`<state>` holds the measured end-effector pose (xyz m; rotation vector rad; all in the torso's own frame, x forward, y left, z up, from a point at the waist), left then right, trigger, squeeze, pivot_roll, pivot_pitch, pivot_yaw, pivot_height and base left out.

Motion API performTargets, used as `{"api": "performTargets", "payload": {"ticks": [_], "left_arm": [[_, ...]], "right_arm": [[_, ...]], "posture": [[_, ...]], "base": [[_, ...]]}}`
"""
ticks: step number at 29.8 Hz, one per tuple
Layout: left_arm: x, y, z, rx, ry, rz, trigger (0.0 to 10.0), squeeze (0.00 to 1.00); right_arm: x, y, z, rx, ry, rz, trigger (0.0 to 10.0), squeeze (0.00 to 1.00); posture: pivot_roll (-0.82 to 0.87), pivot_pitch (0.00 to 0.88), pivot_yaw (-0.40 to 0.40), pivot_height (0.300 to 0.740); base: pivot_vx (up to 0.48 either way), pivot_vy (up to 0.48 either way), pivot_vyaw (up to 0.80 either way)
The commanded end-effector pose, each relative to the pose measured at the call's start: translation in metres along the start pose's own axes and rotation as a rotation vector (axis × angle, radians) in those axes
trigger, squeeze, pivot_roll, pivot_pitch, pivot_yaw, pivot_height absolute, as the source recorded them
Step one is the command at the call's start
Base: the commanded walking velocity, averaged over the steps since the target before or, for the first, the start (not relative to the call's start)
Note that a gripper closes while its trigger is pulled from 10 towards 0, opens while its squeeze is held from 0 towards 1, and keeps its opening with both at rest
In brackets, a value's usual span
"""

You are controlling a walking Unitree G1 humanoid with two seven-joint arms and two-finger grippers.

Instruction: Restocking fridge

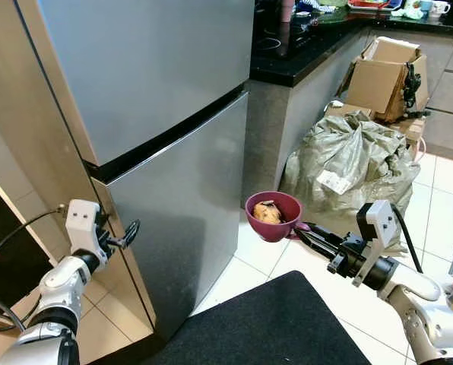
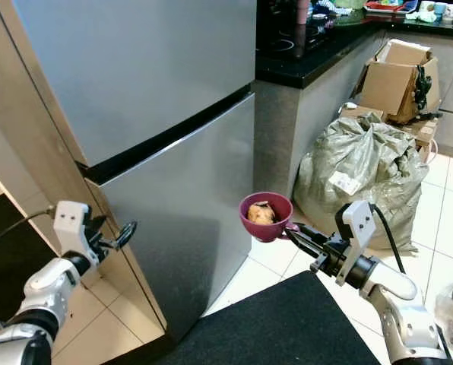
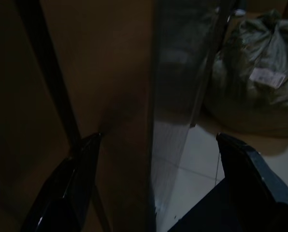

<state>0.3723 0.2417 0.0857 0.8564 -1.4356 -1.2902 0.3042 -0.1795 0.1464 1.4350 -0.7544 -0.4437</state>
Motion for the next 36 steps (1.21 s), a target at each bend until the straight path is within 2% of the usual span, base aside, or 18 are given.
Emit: {"api": "performTargets", "payload": {"ticks": [1, 3, 8, 15, 21, 27, 32, 36], "left_arm": [[0.000, 0.011, -0.002, 0.015, -0.030, -0.033, 10.0, 0.00], [0.001, 0.016, -0.004, 0.024, -0.037, -0.040, 10.0, 0.00], [0.000, 0.024, -0.006, 0.046, -0.037, -0.040, 10.0, 0.00], [-0.012, 0.045, -0.008, 0.093, 0.010, -0.062, 10.0, 0.00], [-0.020, 0.051, -0.007, 0.096, 0.056, -0.064, 10.0, 0.00], [-0.021, 0.050, -0.009, 0.077, 0.058, -0.058, 10.0, 0.00], [-0.015, 0.051, -0.014, 0.046, 0.019, -0.072, 10.0, 0.00], [0.005, 0.050, -0.022, 0.003, -0.115, -0.085, 10.0, 0.00]], "right_arm": [[-0.007, 0.009, -0.003, 0.036, 0.044, 0.002, 10.0, 0.00], [-0.014, 0.008, -0.004, 0.035, 0.081, -0.007, 10.0, 0.00], [-0.018, 0.007, -0.005, 0.033, 0.106, -0.012, 10.0, 0.00], [-0.022, 0.008, -0.006, 0.031, 0.127, -0.016, 10.0, 0.00], [-0.024, 0.008, -0.006, 0.028, 0.131, -0.017, 10.0, 0.00], [-0.024, 0.008, -0.006, 0.026, 0.130, -0.015, 10.0, 0.00], [-0.024, 0.008, -0.006, 0.022, 0.126, -0.013, 10.0, 0.00], [-0.022, 0.008, -0.006, 0.019, 0.116, -0.010, 10.0, 0.00]], "posture": [[-0.14, 0.000, 0.037, 0.740], [-0.14, 0.000, 0.037, 0.740], [-0.14, 0.000, 0.035, 0.740], [-0.14, 0.000, 0.034, 0.740], [-0.14, 0.000, 0.034, 0.740], [-0.15, 0.000, 0.032, 0.740], [-0.15, 0.000, 0.034, 0.740], [-0.15, 0.000, 0.036, 0.740]], "base": [[0.000, 0.000, 0.00], [0.000, 0.000, 0.00], [0.000, 0.000, 0.00], [0.000, 0.000, 0.00], [0.000, 0.000, 0.00], [0.000, 0.000, 0.00], [0.000, 0.000, 0.00], [0.000, 0.000, 0.00]]}}
Point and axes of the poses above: a point about 5 cm out from each wrist's last joint towards the gripper, its own z axis pointing back from the gripper into the wrist, its own y axis along the axis of the wrist's last joint, x = y × z, the point moved 5 cm from there along -z, pointing out of the wrist towards the gripper, and after that the axes turned 11 degrees about z, right-handed, at the moved point
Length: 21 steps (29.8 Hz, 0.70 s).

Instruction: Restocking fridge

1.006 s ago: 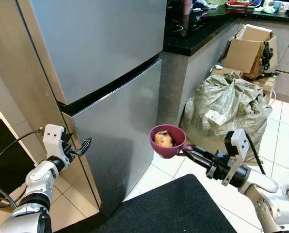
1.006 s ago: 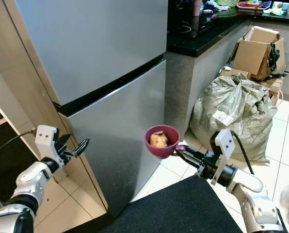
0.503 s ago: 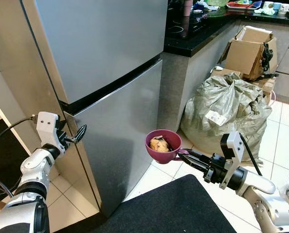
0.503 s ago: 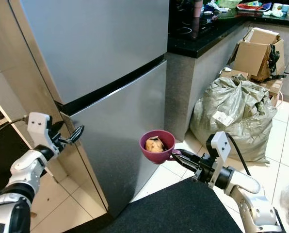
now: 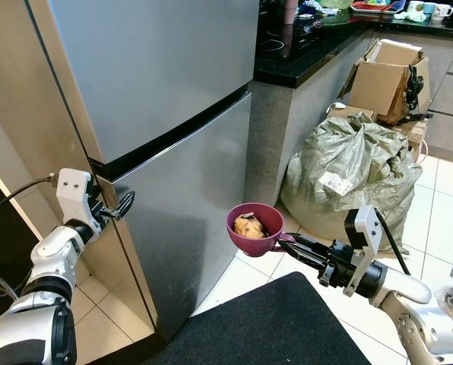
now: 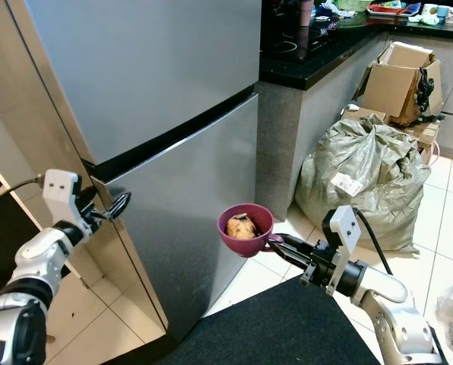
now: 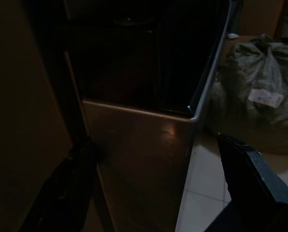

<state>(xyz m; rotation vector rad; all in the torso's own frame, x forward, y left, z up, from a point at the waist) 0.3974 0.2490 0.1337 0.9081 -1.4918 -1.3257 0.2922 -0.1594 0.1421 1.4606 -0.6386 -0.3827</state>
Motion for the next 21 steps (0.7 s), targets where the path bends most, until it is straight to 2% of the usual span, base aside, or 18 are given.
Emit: {"api": "performTargets", "payload": {"ticks": [1, 6, 9, 10, 16, 17, 18, 20, 21], "left_arm": [[0.014, -0.003, -0.005, -0.058, -0.112, -0.033, 10.0, 0.00], [0.041, -0.018, -0.009, -0.118, -0.252, -0.055, 10.0, 0.00], [0.046, -0.021, -0.010, -0.126, -0.279, -0.053, 10.0, 0.00], [0.058, -0.026, -0.012, -0.132, -0.331, -0.045, 10.0, 0.00], [0.077, -0.036, -0.014, -0.143, -0.398, -0.031, 10.0, 0.00], [0.086, -0.043, -0.014, -0.152, -0.431, -0.022, 10.0, 0.00], [0.086, -0.043, -0.014, -0.152, -0.431, -0.022, 10.0, 0.00], [0.101, -0.052, -0.014, -0.164, -0.480, -0.011, 10.0, 0.00], [0.101, -0.052, -0.014, -0.164, -0.480, -0.011, 10.0, 0.00]], "right_arm": [[0.001, 0.009, 0.001, 0.020, -0.002, 0.025, 10.0, 0.00], [0.004, 0.010, 0.001, 0.020, -0.008, 0.032, 10.0, 0.00], [0.004, 0.010, 0.001, 0.019, -0.008, 0.033, 10.0, 0.00], [0.006, 0.011, 0.001, 0.019, -0.009, 0.037, 10.0, 0.00], [0.006, 0.012, 0.001, 0.020, -0.008, 0.042, 10.0, 0.00], [0.006, 0.012, 0.001, 0.021, -0.008, 0.043, 10.0, 0.00], [0.006, 0.012, 0.001, 0.021, -0.008, 0.043, 10.0, 0.00], [0.006, 0.013, 0.001, 0.022, -0.008, 0.044, 10.0, 0.00], [0.006, 0.013, 0.001, 0.022, -0.008, 0.044, 10.0, 0.00]], "posture": [[-0.15, 0.000, 0.036, 0.740], [-0.16, 0.000, 0.036, 0.740], [-0.16, 0.000, 0.033, 0.740], [-0.16, 0.000, 0.031, 0.740], [-0.16, 0.000, 0.034, 0.740], [-0.16, 0.000, 0.034, 0.740], [-0.16, 0.000, 0.034, 0.740], [-0.16, 0.000, 0.034, 0.740], [-0.16, 0.000, 0.034, 0.740]], "base": [[0.000, 0.000, 0.00], [0.000, 0.000, 0.00], [0.000, 0.000, 0.00], [0.000, 0.000, 0.00], [0.000, 0.000, 0.00], [0.000, 0.000, 0.00], [0.000, 0.000, 0.00], [0.000, 0.000, 0.00], [0.000, 0.000, 0.00]]}}
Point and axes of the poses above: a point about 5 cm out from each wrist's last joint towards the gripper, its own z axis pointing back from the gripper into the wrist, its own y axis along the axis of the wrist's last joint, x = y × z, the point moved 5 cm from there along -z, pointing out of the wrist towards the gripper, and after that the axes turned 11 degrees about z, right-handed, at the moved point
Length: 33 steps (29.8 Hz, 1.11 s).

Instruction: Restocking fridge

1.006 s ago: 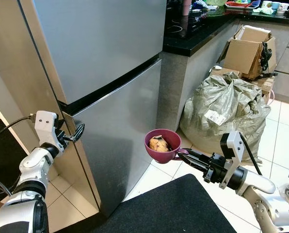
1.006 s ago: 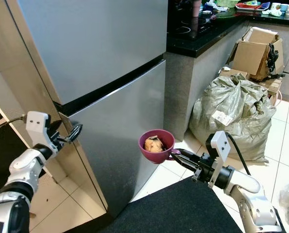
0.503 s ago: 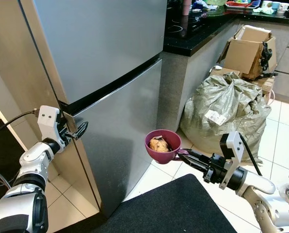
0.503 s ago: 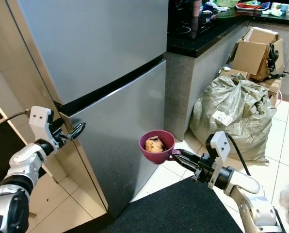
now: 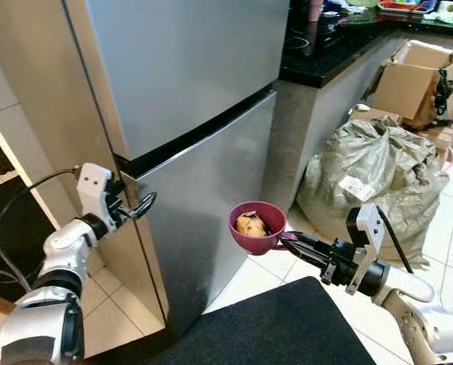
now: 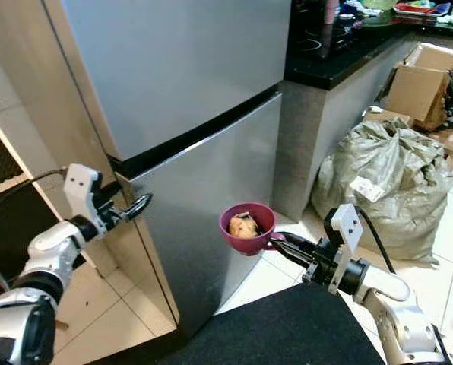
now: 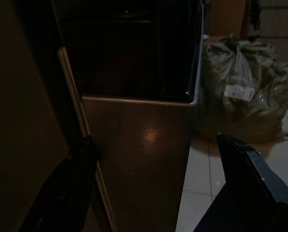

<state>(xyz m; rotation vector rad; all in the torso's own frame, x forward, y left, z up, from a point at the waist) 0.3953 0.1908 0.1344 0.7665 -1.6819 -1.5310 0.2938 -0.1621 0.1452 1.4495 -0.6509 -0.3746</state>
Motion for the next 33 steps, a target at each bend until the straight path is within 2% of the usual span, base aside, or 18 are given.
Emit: {"api": "performTargets", "payload": {"ticks": [1, 7, 14, 15, 16, 17, 18, 19, 20, 21, 22, 23, 25, 26, 29, 33], "left_arm": [[0.053, -0.046, -0.013, -0.142, -0.228, 0.050, 10.0, 0.00], [0.070, -0.048, -0.021, -0.128, -0.284, 0.070, 10.0, 0.00], [0.075, -0.048, -0.023, -0.120, -0.303, 0.072, 10.0, 0.00], [0.084, -0.049, -0.026, -0.109, -0.335, 0.094, 10.0, 0.00], [0.084, -0.049, -0.026, -0.109, -0.335, 0.094, 10.0, 0.00], [0.095, -0.051, -0.028, -0.100, -0.370, 0.118, 10.0, 0.00], [0.095, -0.051, -0.028, -0.100, -0.370, 0.118, 10.0, 0.00], [0.107, -0.054, -0.031, -0.092, -0.409, 0.141, 10.0, 0.00], [0.107, -0.054, -0.031, -0.092, -0.409, 0.141, 10.0, 0.00], [0.137, -0.066, -0.032, -0.095, -0.506, 0.182, 10.0, 0.00], [0.137, -0.066, -0.032, -0.095, -0.506, 0.182, 10.0, 0.00], [0.167, -0.076, -0.031, -0.097, -0.595, 0.222, 10.0, 0.00], [0.204, -0.084, -0.030, -0.088, -0.698, 0.288, 10.0, 0.00], [0.216, -0.086, -0.029, -0.086, -0.731, 0.319, 10.0, 0.00], [0.233, -0.093, -0.026, -0.097, -0.765, 0.360, 10.0, 0.00], [0.227, -0.103, -0.021, -0.134, -0.735, 0.365, 10.0, 0.00]], "right_arm": [[0.003, 0.010, -0.001, 0.028, -0.005, 0.029, 10.0, 0.00], [0.003, 0.011, 0.000, 0.028, -0.005, 0.032, 10.0, 0.00], [0.003, 0.012, 0.000, 0.030, -0.004, 0.035, 10.0, 0.00], [0.003, 0.012, 0.000, 0.030, -0.004, 0.035, 10.0, 0.00], [0.003, 0.012, 0.000, 0.030, -0.004, 0.035, 10.0, 0.00], [0.003, 0.012, 0.001, 0.029, -0.007, 0.035, 10.0, 0.00], [0.003, 0.012, 0.001, 0.029, -0.007, 0.035, 10.0, 0.00], [0.003, 0.011, 0.001, 0.028, -0.012, 0.036, 10.0, 0.00], [0.003, 0.011, 0.001, 0.028, -0.012, 0.036, 10.0, 0.00], [0.005, 0.011, 0.003, 0.026, -0.022, 0.038, 10.0, 0.00], [0.005, 0.011, 0.003, 0.026, -0.022, 0.038, 10.0, 0.00], [0.006, 0.011, 0.005, 0.025, -0.032, 0.040, 10.0, 0.00], [0.008, 0.012, 0.007, 0.024, -0.043, 0.042, 10.0, 0.00], [0.008, 0.012, 0.007, 0.024, -0.046, 0.043, 10.0, 0.00], [0.008, 0.012, 0.009, 0.024, -0.052, 0.044, 10.0, 0.00], [0.008, 0.012, 0.010, 0.022, -0.059, 0.046, 10.0, 0.00]], "posture": [[-0.16, 0.000, 0.034, 0.740], [-0.17, 0.000, 0.035, 0.740], [-0.17, 0.000, 0.036, 0.740], [-0.17, 0.000, 0.037, 0.740], [-0.17, 0.000, 0.037, 0.740], [-0.17, 0.000, 0.037, 0.740], [-0.17, 0.000, 0.037, 0.740], [-0.17, 0.000, 0.037, 0.740], [-0.17, 0.000, 0.037, 0.740], [-0.17, 0.000, 0.042, 0.740], [-0.17, 0.000, 0.042, 0.740], [-0.17, 0.000, 0.045, 0.740], [-0.17, 0.000, 0.045, 0.740], [-0.17, 0.000, 0.048, 0.740], [-0.18, 0.000, 0.051, 0.740], [-0.18, 0.000, 0.051, 0.740]], "base": [[0.000, 0.000, 0.00], [0.000, 0.000, 0.00], [0.000, 0.000, 0.00], [0.000, 0.000, 0.00], [0.000, 0.000, 0.00], [0.000, 0.000, 0.00], [0.000, 0.000, 0.00], [0.000, 0.000, 0.00], [0.000, 0.000, 0.00], [0.000, 0.000, 0.00], [0.000, 0.000, 0.00], [0.000, 0.000, 0.00], [0.000, 0.000, 0.00], [0.000, 0.000, 0.00], [0.000, 0.000, 0.00], [0.000, 0.000, 0.00]]}}
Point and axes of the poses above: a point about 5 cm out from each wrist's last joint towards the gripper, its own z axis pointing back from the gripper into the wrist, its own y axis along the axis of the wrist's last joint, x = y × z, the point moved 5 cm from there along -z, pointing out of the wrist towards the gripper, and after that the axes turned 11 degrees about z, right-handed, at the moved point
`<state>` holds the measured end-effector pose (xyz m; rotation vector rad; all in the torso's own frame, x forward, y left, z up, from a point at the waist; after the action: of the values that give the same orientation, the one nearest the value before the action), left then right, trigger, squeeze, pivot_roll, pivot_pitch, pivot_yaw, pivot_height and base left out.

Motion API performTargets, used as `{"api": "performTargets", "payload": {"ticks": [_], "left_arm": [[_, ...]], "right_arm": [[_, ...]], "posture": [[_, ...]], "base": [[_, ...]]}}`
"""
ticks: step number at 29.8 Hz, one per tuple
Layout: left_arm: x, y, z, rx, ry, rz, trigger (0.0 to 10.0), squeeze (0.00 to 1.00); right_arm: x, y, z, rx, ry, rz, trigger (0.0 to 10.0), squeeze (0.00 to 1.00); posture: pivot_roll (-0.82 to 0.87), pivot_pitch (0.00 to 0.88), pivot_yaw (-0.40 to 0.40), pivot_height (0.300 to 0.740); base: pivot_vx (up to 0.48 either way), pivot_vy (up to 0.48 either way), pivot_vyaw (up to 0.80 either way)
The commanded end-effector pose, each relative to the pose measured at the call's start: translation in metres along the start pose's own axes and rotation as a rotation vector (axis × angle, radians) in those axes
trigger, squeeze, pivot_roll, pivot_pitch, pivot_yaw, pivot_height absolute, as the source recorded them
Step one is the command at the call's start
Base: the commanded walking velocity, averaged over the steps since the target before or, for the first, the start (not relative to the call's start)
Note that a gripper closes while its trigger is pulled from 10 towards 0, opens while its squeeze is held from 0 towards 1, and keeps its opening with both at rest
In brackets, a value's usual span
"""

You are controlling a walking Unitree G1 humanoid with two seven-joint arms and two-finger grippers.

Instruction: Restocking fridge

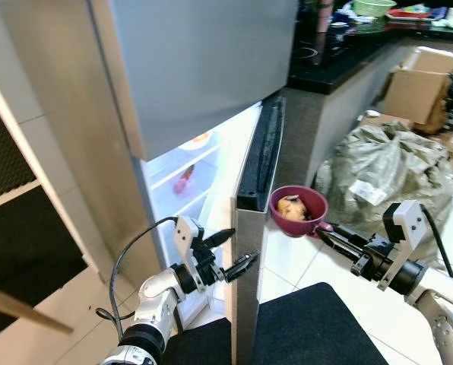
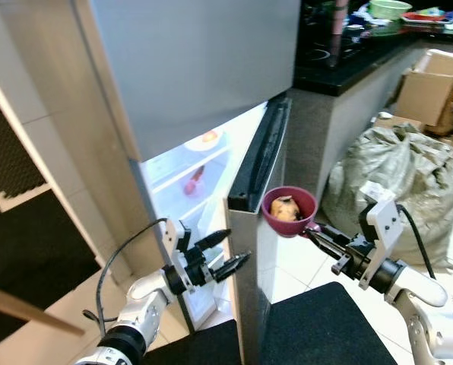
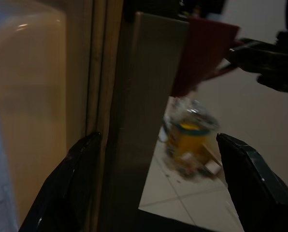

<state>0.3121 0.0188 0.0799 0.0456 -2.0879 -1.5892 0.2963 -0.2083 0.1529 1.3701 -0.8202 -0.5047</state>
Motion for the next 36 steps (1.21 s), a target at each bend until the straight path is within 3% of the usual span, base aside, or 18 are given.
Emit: {"api": "performTargets", "payload": {"ticks": [1, 10, 12, 16, 19, 26, 28, 29, 31, 33, 36], "left_arm": [[0.028, -0.041, -0.013, -0.157, -0.128, 0.092, 10.0, 0.00], [0.009, -0.053, 0.014, -0.212, 0.005, 0.117, 10.0, 0.00], [-0.003, -0.053, 0.026, -0.209, 0.084, 0.117, 10.0, 0.00], [-0.006, -0.052, 0.029, -0.203, 0.105, 0.117, 10.0, 0.00], [-0.019, -0.036, 0.036, -0.164, 0.152, 0.105, 10.0, 0.00], [-0.023, -0.035, 0.041, -0.187, 0.163, 0.089, 10.0, 0.00], [-0.020, -0.063, 0.057, -0.346, 0.170, 0.077, 10.0, 0.00], [-0.020, -0.063, 0.057, -0.346, 0.170, 0.077, 10.0, 0.00], [-0.017, -0.086, 0.074, -0.471, 0.186, 0.091, 10.0, 0.00], [-0.017, -0.086, 0.074, -0.471, 0.186, 0.091, 10.0, 0.00], [-0.015, -0.114, 0.106, -0.646, 0.239, 0.113, 10.0, 0.00]], "right_arm": [[-0.027, 0.012, -0.019, 0.067, 0.134, 0.008, 10.0, 0.00], [-0.026, 0.011, -0.016, 0.063, 0.122, 0.007, 10.0, 0.00], [-0.027, 0.011, -0.016, 0.062, 0.117, 0.005, 10.0, 0.00], [-0.027, 0.011, -0.015, 0.061, 0.115, 0.005, 10.0, 0.00], [-0.027, 0.010, -0.015, 0.058, 0.113, 0.003, 10.0, 0.00], [-0.027, 0.010, -0.014, 0.057, 0.112, 0.003, 10.0, 0.00], [-0.027, 0.010, -0.015, 0.057, 0.110, 0.004, 10.0, 0.00], [-0.027, 0.010, -0.015, 0.057, 0.110, 0.004, 10.0, 0.00], [-0.028, 0.009, -0.015, 0.057, 0.109, 0.004, 10.0, 0.00], [-0.028, 0.009, -0.015, 0.057, 0.109, 0.004, 10.0, 0.00], [-0.028, 0.008, -0.015, 0.053, 0.108, 0.005, 10.0, 0.00]], "posture": [[-0.18, 0.000, 0.051, 0.740], [-0.18, 0.000, 0.056, 0.740], [-0.18, 0.000, 0.057, 0.740], [-0.18, 0.000, 0.057, 0.740], [-0.18, 0.000, 0.055, 0.740], [-0.18, 0.000, 0.056, 0.740], [-0.18, 0.000, 0.061, 0.740], [-0.18, 0.000, 0.061, 0.740], [-0.18, 0.000, 0.062, 0.740], [-0.18, 0.000, 0.062, 0.740], [-0.18, 0.000, 0.060, 0.740]], "base": [[0.000, 0.000, 0.00], [0.000, 0.000, 0.00], [0.000, 0.000, 0.00], [0.000, 0.000, 0.00], [0.000, 0.000, 0.00], [0.000, 0.000, 0.00], [0.000, 0.000, 0.00], [0.000, 0.000, 0.00], [0.000, 0.000, 0.00], [0.000, 0.000, 0.00], [0.000, 0.000, 0.00]]}}
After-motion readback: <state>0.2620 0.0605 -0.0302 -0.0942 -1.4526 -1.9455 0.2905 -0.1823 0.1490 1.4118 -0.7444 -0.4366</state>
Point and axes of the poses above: a point about 5 cm out from each wrist's last joint towards the gripper, its own z axis pointing back from the gripper into the wrist, its own y axis along the axis of the wrist's last joint, x = y × z, the point moved 5 cm from there along -z, pointing out of the wrist towards the gripper, and after that the axes turned 11 degrees about z, right-handed, at the moved point
